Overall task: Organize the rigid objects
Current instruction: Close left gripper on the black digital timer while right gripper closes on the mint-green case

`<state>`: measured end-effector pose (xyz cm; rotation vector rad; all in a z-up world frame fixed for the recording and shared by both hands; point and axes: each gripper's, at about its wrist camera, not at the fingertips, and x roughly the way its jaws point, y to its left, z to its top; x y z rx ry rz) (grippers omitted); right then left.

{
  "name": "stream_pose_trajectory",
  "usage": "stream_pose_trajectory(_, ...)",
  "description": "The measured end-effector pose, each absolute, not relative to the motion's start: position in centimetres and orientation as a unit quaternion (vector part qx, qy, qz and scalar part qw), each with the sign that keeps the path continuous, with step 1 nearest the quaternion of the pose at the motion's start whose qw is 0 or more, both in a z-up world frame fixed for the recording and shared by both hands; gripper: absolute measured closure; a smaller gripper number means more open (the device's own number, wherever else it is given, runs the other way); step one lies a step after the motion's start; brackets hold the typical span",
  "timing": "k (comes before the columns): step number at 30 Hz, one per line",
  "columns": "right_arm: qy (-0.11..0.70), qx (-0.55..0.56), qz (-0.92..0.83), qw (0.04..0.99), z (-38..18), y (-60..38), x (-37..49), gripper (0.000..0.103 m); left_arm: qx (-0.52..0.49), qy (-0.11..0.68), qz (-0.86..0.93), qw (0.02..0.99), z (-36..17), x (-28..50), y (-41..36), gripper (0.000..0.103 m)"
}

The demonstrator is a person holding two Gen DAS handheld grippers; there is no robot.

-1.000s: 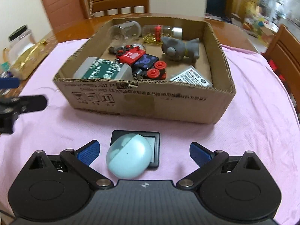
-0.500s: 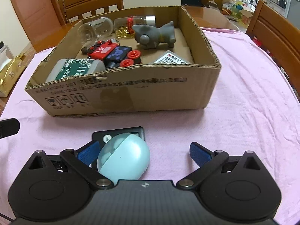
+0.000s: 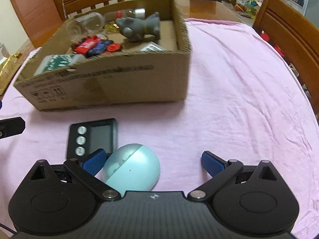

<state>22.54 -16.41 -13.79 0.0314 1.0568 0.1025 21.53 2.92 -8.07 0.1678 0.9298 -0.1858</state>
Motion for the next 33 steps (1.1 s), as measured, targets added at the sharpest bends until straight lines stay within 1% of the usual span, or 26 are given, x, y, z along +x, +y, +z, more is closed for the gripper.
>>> stream_pose_trajectory(9,0.502,-0.024,0.044,0.863,-13.9,-17.9,22.8,0.0,0.098,0.456,-0.118,0.877,-9.0,21.7,0.3,0.006)
stream_pose_trajectory(11,0.502,-0.025,0.049,0.863,-14.1,-17.5,23.4,0.0,0.098,0.459,-0.115,0.875,-9.2,21.7,0.1,0.006)
stream_pose_trajectory(14,0.496,-0.055,0.062,0.864,-14.4,-15.7,23.8,0.0,0.093,0.463,-0.114,0.874,-9.2,21.7,0.2,0.006)
stream_pose_trajectory(18,0.492,-0.084,0.105,0.86,-14.6,-13.7,23.1,0.0,0.094,0.466,-0.11,0.873,-9.2,21.7,0.4,0.006)
stream_pose_trajectory(21,0.484,-0.101,0.105,0.863,-14.6,-13.4,22.4,0.0,0.092,0.469,-0.112,0.871,-9.5,21.9,0.4,0.006)
stream_pose_trajectory(25,0.489,-0.087,0.087,0.863,-14.5,-15.2,21.5,0.0,0.09,0.473,-0.123,0.868,-10.0,22.2,-0.2,0.006)
stream_pose_trajectory(29,0.497,-0.049,0.069,0.863,-14.6,-18.0,20.9,0.0,0.091,0.48,-0.142,0.861,-10.8,22.6,-1.3,0.006)
stream_pose_trajectory(33,0.491,-0.049,0.063,0.868,-14.7,-19.5,20.2,0.0,0.094,0.49,-0.153,0.853,-12.0,23.0,-2.5,0.006)
